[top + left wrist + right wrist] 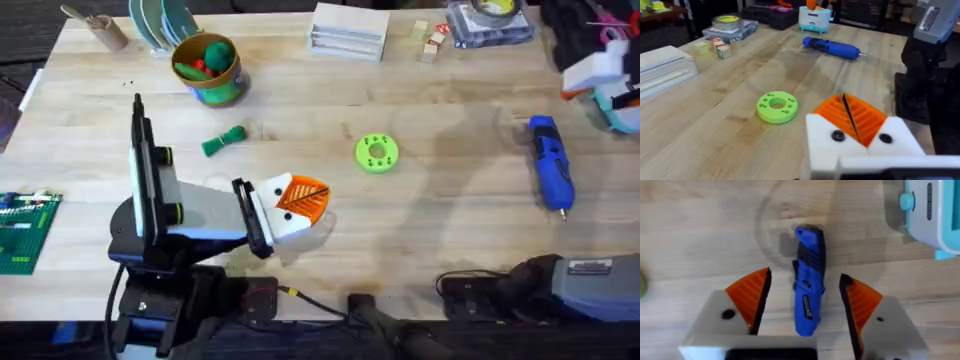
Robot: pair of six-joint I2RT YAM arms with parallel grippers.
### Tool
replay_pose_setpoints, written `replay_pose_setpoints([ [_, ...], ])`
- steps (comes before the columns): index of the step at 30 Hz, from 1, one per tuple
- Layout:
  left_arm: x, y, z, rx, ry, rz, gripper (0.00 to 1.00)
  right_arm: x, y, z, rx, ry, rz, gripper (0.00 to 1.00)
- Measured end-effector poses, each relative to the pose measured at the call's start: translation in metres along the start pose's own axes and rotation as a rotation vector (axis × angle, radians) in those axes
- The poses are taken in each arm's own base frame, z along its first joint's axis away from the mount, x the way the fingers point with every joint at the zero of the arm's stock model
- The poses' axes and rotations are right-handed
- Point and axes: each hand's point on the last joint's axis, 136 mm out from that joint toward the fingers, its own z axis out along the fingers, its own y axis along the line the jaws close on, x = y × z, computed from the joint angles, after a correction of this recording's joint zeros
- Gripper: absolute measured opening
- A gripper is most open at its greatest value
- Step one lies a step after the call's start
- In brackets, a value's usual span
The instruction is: Pick up the gripper from the table and insert it into the empty holder that is missing its gripper. Then pick up a screw, insert it into the mounting hole, and use the screwdriver to tighten it. Finally, clean up the table by picking up the vegetable and placing it into the bucket.
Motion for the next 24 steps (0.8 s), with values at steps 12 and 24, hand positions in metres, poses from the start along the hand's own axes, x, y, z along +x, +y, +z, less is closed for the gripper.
replay_pose_setpoints([
  [12,0.001,-0.013,0.000,0.075,0.002,-0.006,0.017,0.015,-0.012,0.064,-0.028,0.185,-0.066,0.857],
  [24,0.002,-0.013,0.000,0.077,0.003,-0.008,0.017,0.027,-0.017,0.088,-0.059,0.249,-0.143,0.857],
])
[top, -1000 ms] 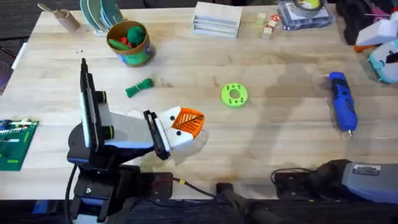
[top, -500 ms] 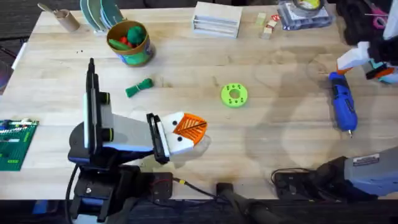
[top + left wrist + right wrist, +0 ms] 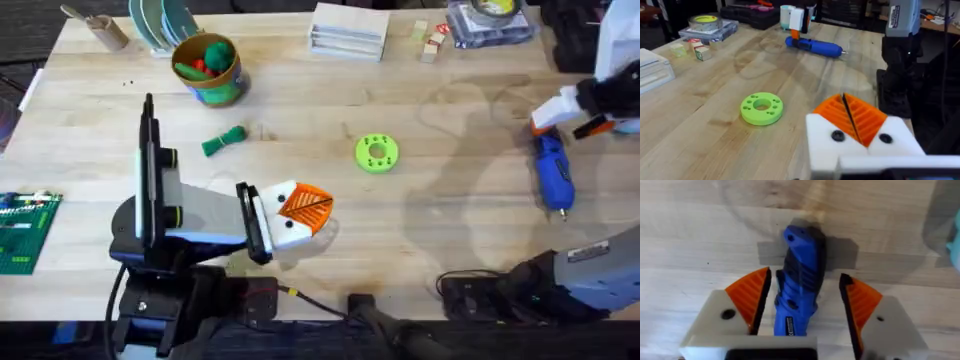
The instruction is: Pick up the gripper from the table and insert it into the empty holder that is missing its gripper. Then pick up a screw, insert it into the mounting hole, and use the screwdriver to tighten it. Finally, clean up the table by picking up the vegetable and placing it into the bucket.
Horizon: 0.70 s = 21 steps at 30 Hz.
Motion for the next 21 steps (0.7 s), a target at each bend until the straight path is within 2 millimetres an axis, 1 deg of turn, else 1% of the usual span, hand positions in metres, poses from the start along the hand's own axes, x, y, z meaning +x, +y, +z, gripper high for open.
replay_pose_setpoints([
  [5,0.000,0.000,0.000,0.002,0.000,0.000,0.017,0.012,0.006,0.017,-0.020,0.040,-0.021,0.857],
  [10,0.000,0.000,0.000,0.002,0.000,0.000,0.017,0.016,0.006,0.034,-0.011,0.036,-0.025,0.857],
  [15,0.000,0.000,0.000,0.002,0.000,-0.001,0.017,0.018,0.004,0.037,0.009,0.027,-0.031,0.857],
  [17,0.000,0.000,0.000,0.002,0.000,0.000,0.017,0.019,0.004,0.037,0.014,0.027,-0.034,0.829],
  [20,0.000,0.000,0.000,0.002,0.000,-0.001,0.017,0.019,0.003,0.037,0.021,0.027,-0.038,0.746],
  [21,0.000,0.000,0.000,0.002,0.000,0.000,0.017,0.019,0.002,0.037,0.024,0.026,-0.038,0.704],
])
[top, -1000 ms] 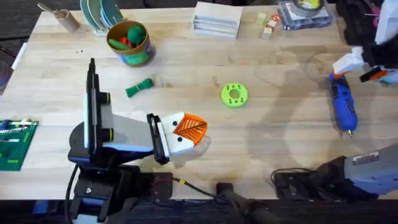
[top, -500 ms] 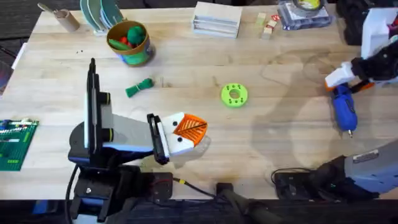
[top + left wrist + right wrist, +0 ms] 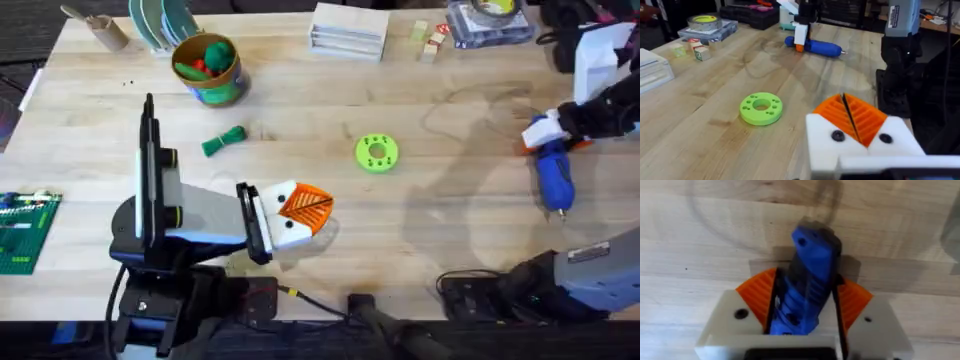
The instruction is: Pick up the gripper from the table and insert it into the empty holder that is missing its gripper. Then pick up a screw, insert it into the mounting hole, and use the screwdriver to tighten it. Finally, clean up the table by picking up the vegetable and placing it into the bucket.
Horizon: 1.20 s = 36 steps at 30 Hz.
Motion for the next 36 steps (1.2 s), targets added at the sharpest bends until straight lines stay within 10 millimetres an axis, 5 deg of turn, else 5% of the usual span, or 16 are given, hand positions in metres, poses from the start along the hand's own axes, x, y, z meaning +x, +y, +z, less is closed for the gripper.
replay_pose_setpoints([
  [19,0.0000,0.0000,0.0000,0.000,0.000,0.000,0.017,0.0002,-0.0087,0.0011,0.039,0.000,-0.006,0.037],
  [36,0.0000,0.0000,0.0000,0.000,0.000,0.000,0.016,-0.0005,-0.0001,-0.0067,0.010,-0.027,0.031,0.031],
])
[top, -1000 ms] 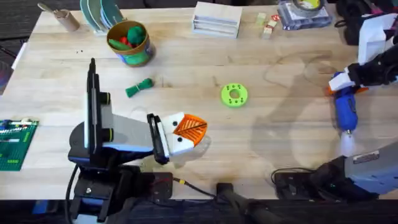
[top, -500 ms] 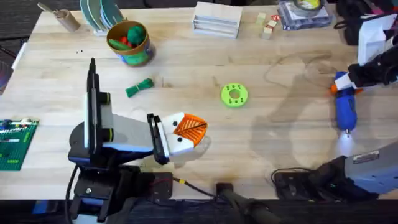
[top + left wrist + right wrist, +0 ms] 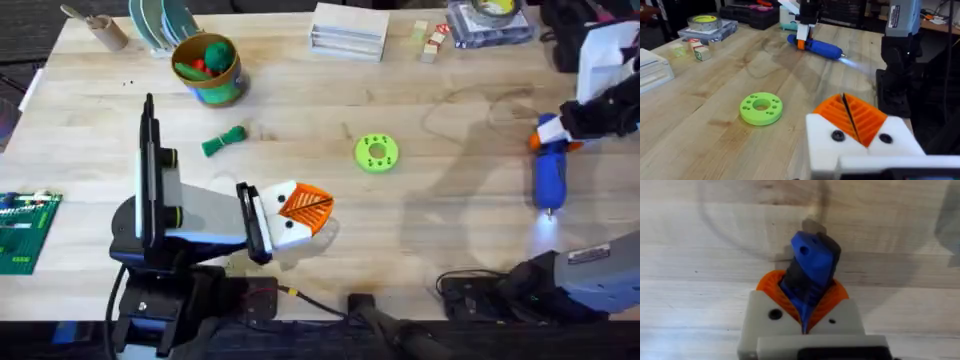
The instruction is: Pick up the gripper from the table and insert it into the empty holder that is missing its gripper. Then pick up a screw, insert it into the mounting hole, and use the screwdriver to tighten it. Finally, clean up the table by picking up the vegetable and placing it into the bucket.
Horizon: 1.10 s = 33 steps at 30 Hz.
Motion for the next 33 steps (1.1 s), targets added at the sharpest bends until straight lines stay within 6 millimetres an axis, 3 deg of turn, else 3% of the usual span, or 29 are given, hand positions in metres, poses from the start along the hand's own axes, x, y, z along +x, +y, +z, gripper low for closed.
replay_pose_setpoints([
  [5,0.000,0.000,0.000,0.000,0.000,0.000,0.016,-0.019,0.004,-0.027,-0.001,-0.125,0.046,0.031],
  [10,0.000,0.000,0.000,0.000,0.000,0.000,0.016,-0.054,0.010,-0.075,0.039,-0.316,0.049,0.031],
  [11,0.000,0.000,0.000,0.000,0.000,0.000,0.016,-0.073,0.022,-0.110,0.074,-0.446,0.028,0.031],
  [16,0.000,0.000,0.000,0.000,0.000,0.000,0.016,-0.092,0.050,-0.171,0.108,-0.652,-0.015,0.031],
  [22,0.000,0.000,0.000,0.000,0.000,0.000,0.016,-0.093,0.099,-0.234,0.109,-0.843,-0.114,0.031],
  [23,0.000,0.000,0.000,0.000,0.000,0.000,0.016,-0.087,0.128,-0.257,0.080,-0.911,-0.168,0.031],
  [29,0.000,0.000,0.000,0.000,0.000,0.000,0.016,-0.077,0.199,-0.303,-0.007,-1.113,-0.340,0.031],
  [33,0.000,0.001,0.000,-0.005,0.000,0.000,0.016,-0.061,0.245,-0.322,-0.106,-1.268,-0.425,0.031],
])
